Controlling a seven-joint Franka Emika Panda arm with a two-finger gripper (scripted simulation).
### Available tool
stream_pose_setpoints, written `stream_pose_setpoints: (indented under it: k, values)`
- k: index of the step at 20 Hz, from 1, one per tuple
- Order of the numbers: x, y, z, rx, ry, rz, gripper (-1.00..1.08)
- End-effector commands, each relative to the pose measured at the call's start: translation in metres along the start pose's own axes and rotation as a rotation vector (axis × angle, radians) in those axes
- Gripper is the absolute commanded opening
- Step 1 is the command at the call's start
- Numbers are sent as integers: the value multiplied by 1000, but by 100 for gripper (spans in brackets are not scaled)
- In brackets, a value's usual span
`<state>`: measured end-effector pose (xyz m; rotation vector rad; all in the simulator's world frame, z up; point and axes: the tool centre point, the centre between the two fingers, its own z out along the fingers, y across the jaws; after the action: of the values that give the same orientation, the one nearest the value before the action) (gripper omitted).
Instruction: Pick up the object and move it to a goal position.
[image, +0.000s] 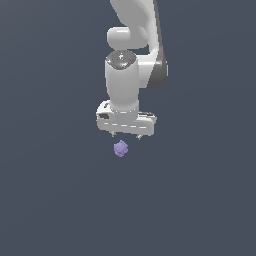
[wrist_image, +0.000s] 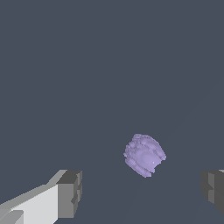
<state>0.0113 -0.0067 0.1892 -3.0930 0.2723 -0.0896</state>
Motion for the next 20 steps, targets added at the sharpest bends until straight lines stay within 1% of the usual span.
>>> stream_pose_setpoints:
  k: [1,13,20]
  values:
    - [-2,3,9,-2,-6,61,100]
    - [-16,23,60,-28,-31,410,100]
    - [-24,32,81,-45,-37,563,100]
